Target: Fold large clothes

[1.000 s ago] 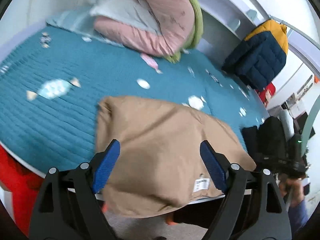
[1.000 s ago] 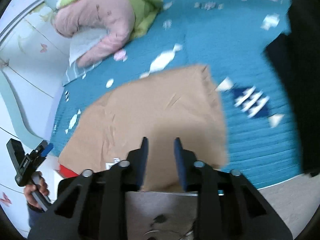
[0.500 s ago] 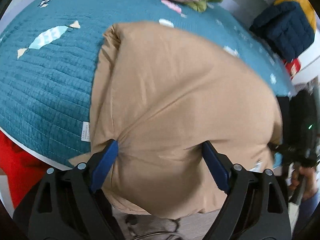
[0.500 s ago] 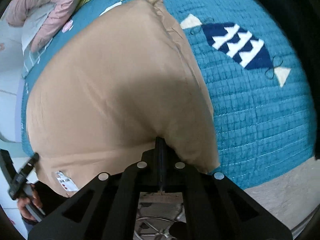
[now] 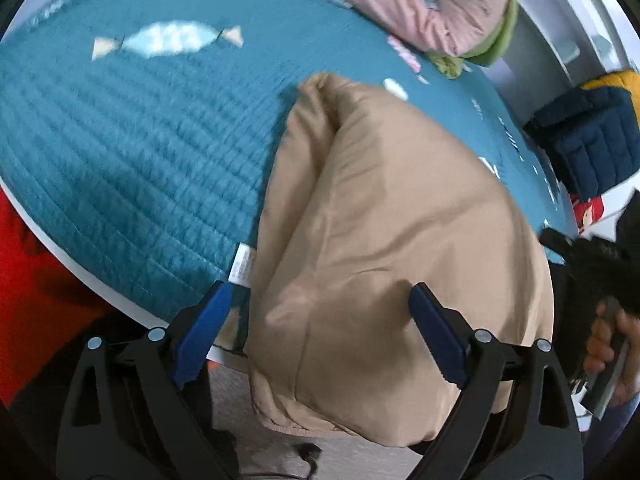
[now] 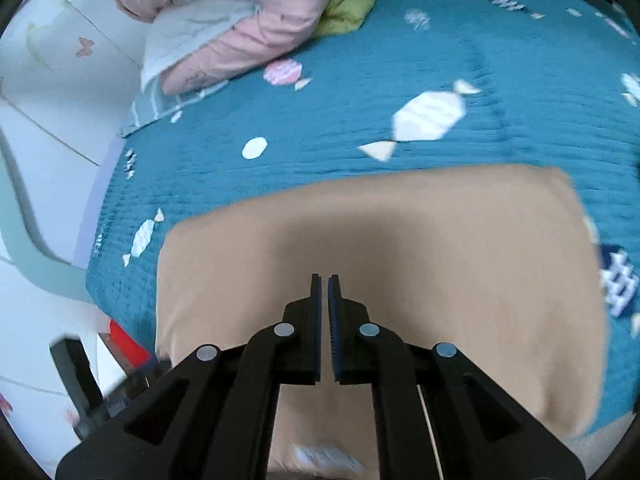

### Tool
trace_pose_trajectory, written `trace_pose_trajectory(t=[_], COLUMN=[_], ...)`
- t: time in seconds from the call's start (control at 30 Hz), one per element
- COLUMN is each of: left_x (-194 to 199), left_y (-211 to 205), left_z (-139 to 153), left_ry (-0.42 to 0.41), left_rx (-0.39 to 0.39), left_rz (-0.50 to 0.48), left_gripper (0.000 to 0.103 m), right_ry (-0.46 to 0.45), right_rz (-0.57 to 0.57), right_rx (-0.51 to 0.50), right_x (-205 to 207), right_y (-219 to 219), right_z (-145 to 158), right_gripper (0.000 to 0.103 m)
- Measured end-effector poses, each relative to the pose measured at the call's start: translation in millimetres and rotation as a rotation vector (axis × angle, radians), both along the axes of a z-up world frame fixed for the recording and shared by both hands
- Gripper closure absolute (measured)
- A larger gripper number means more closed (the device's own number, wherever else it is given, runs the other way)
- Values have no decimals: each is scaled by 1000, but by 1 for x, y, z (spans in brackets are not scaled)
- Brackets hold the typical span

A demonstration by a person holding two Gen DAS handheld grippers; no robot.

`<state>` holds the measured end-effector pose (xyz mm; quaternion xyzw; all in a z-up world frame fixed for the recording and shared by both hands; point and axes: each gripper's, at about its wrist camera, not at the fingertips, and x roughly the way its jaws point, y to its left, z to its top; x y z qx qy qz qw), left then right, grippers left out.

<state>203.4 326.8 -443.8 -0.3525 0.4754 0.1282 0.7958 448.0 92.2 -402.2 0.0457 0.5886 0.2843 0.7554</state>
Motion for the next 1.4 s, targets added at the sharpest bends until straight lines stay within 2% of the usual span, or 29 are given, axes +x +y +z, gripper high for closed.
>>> trace_pose_trajectory(t=[0.07, 0.2, 0.3, 0.47, 0.57, 0.7, 0.8, 0.9, 1.0, 1.1, 1.2, 1.23, 1.4], left_x=[0, 6, 7, 11, 7, 4, 3, -2, -11, -18, -25, -28, -33], left_y=[1, 5, 5, 7, 7, 7, 3, 3, 5, 3, -2, -3, -14], left_z=[-9, -20, -21, -22, -22, -23, -22, -23, -25, -26, -32, -35, -50], left_ry=[12, 3, -7, -9, -16, -16, -13, -13, -3, 11, 41, 44, 50], left_rx=[-25, -69, -74, -75, -76, -72, -76, -109, -148, -165, -198, -230, -315], left_rz=[-3, 3, -4, -9, -9, -20, -27, -19, -6, -6, 4, 19, 39], left_gripper=[11, 8, 6, 6, 6, 6, 6, 6, 6, 6, 6, 6, 6], right_ry=[33, 111, 151, 151, 151, 182, 143, 126, 157, 159, 170, 178, 178], right_rz=[0, -29, -70, -44, -1, -1, -43, -53, -31, -13, -59, -69, -77], right_rx=[-21, -69, 1, 5, -14, -53, -9, -21, -39, -34, 21, 36, 70], right_x=[15, 26, 34, 13, -29, -72, -81, -85, -103, -120, -115, -113, -120], right_y=[23, 33, 24, 13, -3, -18, -27, -26, -27, -32, -41, -42, -46], right_z=[-18, -61, -78, -55, -44, -67, -87, -78, -67, -73, -88, -90, -78], right_gripper=[100, 103, 103, 103, 103, 103, 103, 103, 103, 103, 103, 103, 103])
